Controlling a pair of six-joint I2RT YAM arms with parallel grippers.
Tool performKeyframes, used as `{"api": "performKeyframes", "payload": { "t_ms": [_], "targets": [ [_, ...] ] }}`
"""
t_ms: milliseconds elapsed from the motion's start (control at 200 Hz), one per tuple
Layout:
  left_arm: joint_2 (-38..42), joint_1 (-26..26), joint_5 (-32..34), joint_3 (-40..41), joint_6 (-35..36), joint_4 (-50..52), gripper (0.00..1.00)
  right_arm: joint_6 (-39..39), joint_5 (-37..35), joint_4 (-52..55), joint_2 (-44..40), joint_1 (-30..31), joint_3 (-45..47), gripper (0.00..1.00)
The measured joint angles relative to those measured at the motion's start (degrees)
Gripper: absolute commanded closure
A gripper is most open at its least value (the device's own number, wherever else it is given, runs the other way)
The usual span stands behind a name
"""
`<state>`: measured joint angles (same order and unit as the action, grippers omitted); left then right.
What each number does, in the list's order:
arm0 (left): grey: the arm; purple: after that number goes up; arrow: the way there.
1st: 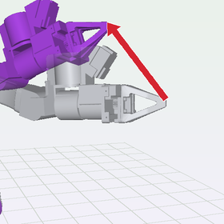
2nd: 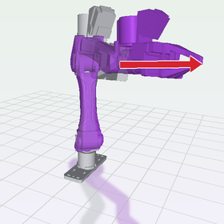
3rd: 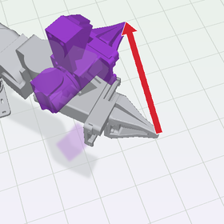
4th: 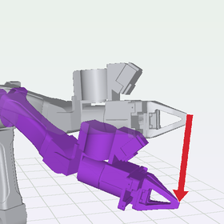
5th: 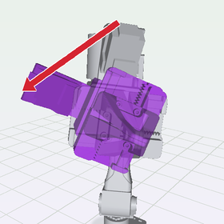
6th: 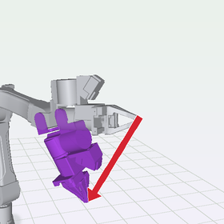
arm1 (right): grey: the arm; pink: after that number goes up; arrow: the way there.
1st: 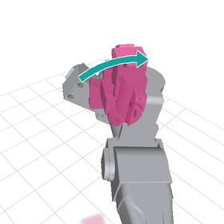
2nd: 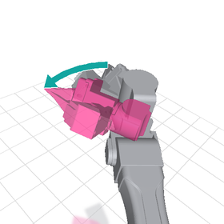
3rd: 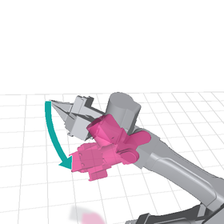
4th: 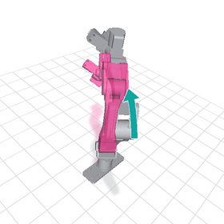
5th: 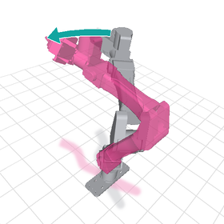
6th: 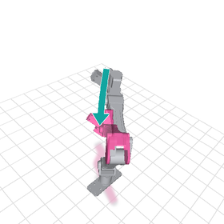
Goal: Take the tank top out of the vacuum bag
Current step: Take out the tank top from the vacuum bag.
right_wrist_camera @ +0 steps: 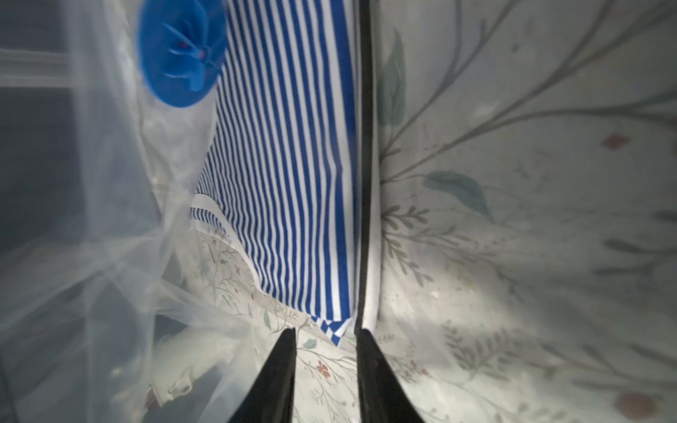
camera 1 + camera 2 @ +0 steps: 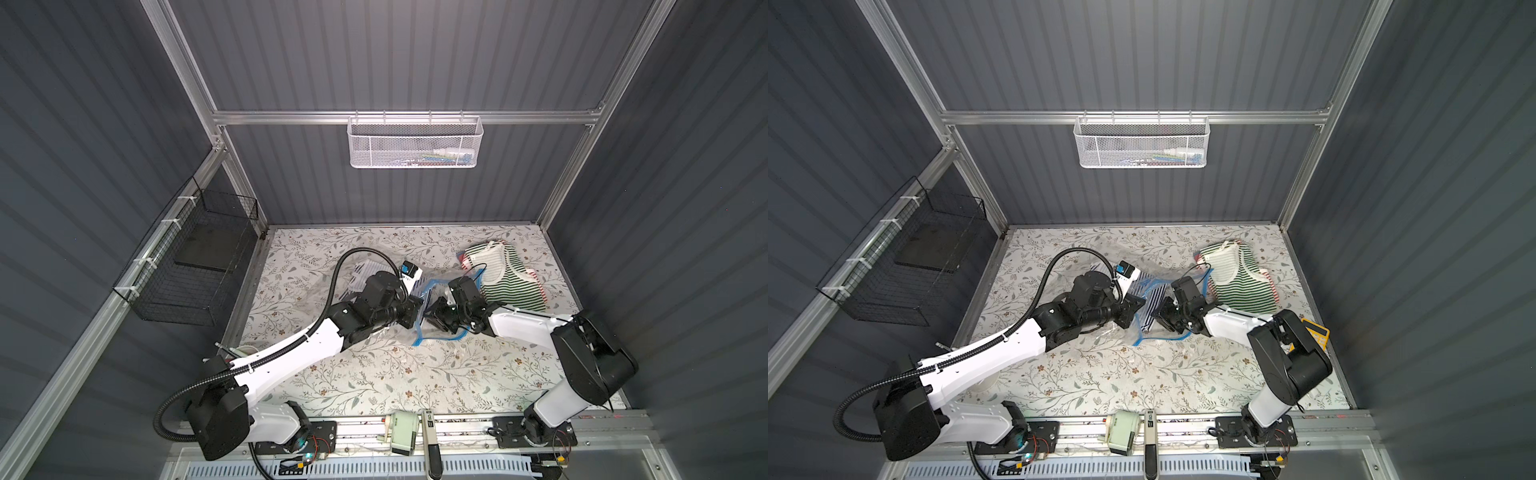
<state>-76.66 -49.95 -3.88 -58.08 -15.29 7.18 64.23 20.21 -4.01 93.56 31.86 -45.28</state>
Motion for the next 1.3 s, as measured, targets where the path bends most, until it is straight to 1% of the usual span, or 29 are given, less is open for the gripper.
{"api": "performKeyframes", "payload": {
  "t_ms": [275,640,1100,1301],
  "targets": [
    [-0.8,0.0,0.6,0.0,0.0,0.1,1.0,-0.1,1.2,0.5,4.1,0.0,-3.4,0.71],
    [-0.9,0.0,1.0,0.0,0.0,0.5,1.0,-0.3,1.2,-0.4,6.6,0.0,-3.4,0.73],
    [-0.9,-0.3,1.9,0.0,0.1,1.0,1.0,-1.7,1.2,-0.6,7.0,0.0,-5.4,0.74],
    [-0.9,-0.3,2.4,0.0,0.3,1.7,1.0,-1.7,1.3,-0.6,9.1,0.0,-6.0,0.75]
  ]
}}
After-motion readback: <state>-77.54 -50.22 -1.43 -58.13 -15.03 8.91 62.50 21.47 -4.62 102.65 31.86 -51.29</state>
